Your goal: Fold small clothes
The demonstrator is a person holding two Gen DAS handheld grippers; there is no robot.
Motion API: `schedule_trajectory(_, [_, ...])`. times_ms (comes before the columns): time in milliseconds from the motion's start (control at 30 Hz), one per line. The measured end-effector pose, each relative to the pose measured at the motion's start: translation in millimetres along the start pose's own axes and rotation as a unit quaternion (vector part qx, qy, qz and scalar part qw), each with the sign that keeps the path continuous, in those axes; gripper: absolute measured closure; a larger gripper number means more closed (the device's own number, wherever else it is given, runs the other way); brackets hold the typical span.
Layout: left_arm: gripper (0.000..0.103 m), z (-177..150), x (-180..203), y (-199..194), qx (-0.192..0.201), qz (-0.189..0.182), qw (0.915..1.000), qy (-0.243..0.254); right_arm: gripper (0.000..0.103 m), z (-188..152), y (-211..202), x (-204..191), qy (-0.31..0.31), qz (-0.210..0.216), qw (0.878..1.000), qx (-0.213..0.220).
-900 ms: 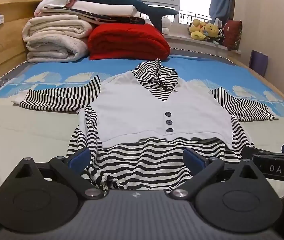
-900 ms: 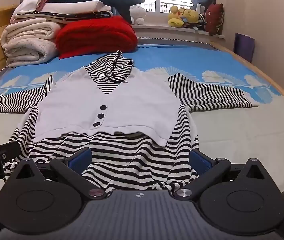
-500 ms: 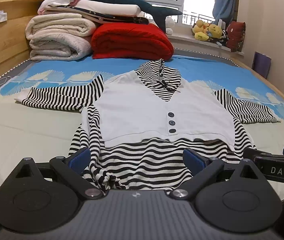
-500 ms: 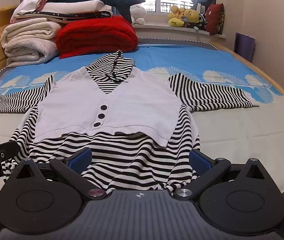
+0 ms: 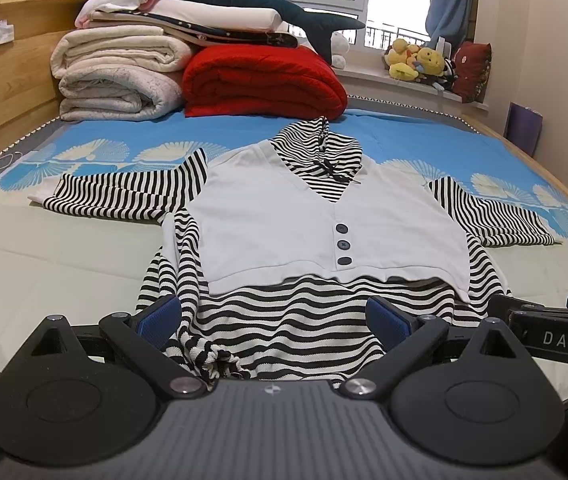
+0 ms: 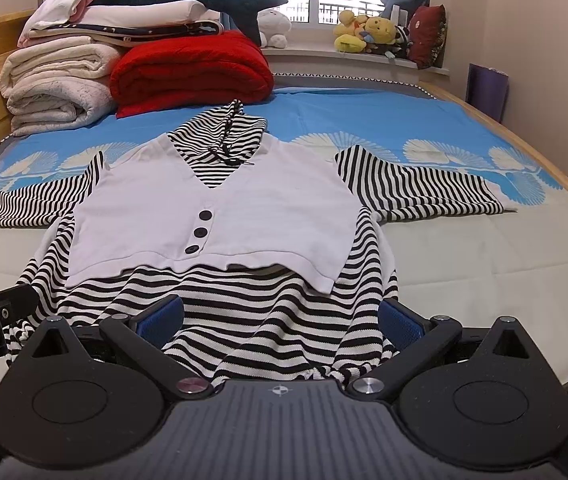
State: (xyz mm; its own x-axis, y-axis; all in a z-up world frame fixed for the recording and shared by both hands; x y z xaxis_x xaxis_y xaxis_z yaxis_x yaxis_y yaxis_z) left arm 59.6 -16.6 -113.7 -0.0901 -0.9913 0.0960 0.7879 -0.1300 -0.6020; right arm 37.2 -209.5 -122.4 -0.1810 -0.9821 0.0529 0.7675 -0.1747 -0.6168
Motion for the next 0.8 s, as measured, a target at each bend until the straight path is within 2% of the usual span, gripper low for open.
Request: schedule_trajectory(800, [0.003, -1.8, 1.5, 2.8, -0.003, 0.002, 1.0, -0.002, 0.001, -1.7, -1.0, 2.1, 0.002, -0.004, 1.0, -0.002])
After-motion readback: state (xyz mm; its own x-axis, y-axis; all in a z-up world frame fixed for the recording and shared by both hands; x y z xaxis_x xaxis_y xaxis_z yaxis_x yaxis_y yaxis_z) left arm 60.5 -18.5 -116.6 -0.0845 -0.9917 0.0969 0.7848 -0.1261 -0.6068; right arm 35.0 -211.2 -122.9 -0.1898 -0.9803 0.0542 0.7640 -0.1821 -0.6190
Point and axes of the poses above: each gripper's, at about its wrist camera, not at the fingertips, and y roughly the way its jaws point, x to its right, z to its top, the point moved 5 cm from there along y, roughly the way its jaws point, and after that the axes turned 5 degrees about -y, right-handed, at the moved point
